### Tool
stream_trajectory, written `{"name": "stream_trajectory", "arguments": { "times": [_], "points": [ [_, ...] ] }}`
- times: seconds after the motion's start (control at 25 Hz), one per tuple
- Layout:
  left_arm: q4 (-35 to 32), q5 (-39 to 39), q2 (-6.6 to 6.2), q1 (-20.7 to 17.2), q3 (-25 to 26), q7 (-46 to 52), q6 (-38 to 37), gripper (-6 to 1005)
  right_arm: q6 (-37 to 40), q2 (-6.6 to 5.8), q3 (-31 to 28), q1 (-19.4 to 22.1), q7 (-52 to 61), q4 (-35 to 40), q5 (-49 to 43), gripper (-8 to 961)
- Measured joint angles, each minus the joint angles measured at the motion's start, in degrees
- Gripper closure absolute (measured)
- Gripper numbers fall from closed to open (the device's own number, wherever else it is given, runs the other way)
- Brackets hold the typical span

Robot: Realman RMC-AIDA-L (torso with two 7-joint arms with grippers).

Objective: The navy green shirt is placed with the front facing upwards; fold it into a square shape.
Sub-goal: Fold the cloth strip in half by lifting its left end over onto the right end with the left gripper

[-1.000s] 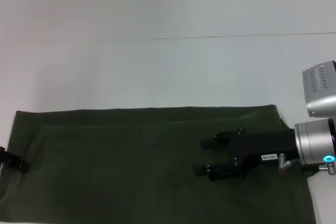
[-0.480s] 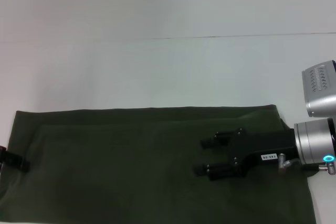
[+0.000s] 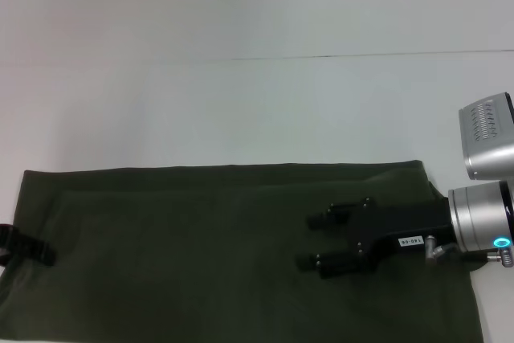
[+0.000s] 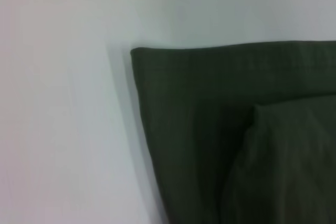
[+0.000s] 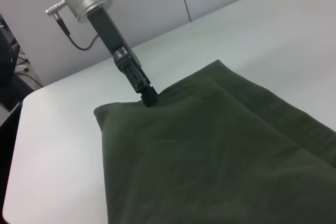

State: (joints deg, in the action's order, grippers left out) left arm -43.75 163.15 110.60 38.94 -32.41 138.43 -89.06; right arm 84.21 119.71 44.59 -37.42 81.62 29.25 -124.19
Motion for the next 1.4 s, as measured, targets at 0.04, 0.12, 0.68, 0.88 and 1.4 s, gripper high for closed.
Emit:
{"name": "stream_trajectory", "arguments": {
  "times": [0.04, 0.12, 0.68, 0.88, 1.4],
  "points": [
    [0.05, -0.06, -0.03, 0.03, 0.04, 0.0, -0.09, 171, -0.01, 0.0, 0.03, -0.01, 0.01, 0.02, 0.0, 133],
    [0.13, -0.23, -0.09, 0.09, 0.08, 0.0, -0.39, 171, -0.02, 0.0, 0.1, -0.02, 0.02, 0.05, 0.0, 133],
    [-0.11, 0.46, -0.31, 0.11, -0.26, 0.93, 0.39, 172, -0.13, 0.0, 0.5, -0.02, 0.03, 0.0, 0.0, 132],
    [-0.32, 0.49, -0.26, 0.08, -0.66, 0.96, 0.95, 172, -0.13, 0.0, 0.63, -0.02, 0.27, -0.04, 0.0, 133],
    [-0.03, 0.59, 0.13, 0.02, -2.01, 0.92, 1.26, 173, -0.1, -0.04, 1.38, -0.02, 0.91, 0.19, 0.0, 132]
  ]
}}
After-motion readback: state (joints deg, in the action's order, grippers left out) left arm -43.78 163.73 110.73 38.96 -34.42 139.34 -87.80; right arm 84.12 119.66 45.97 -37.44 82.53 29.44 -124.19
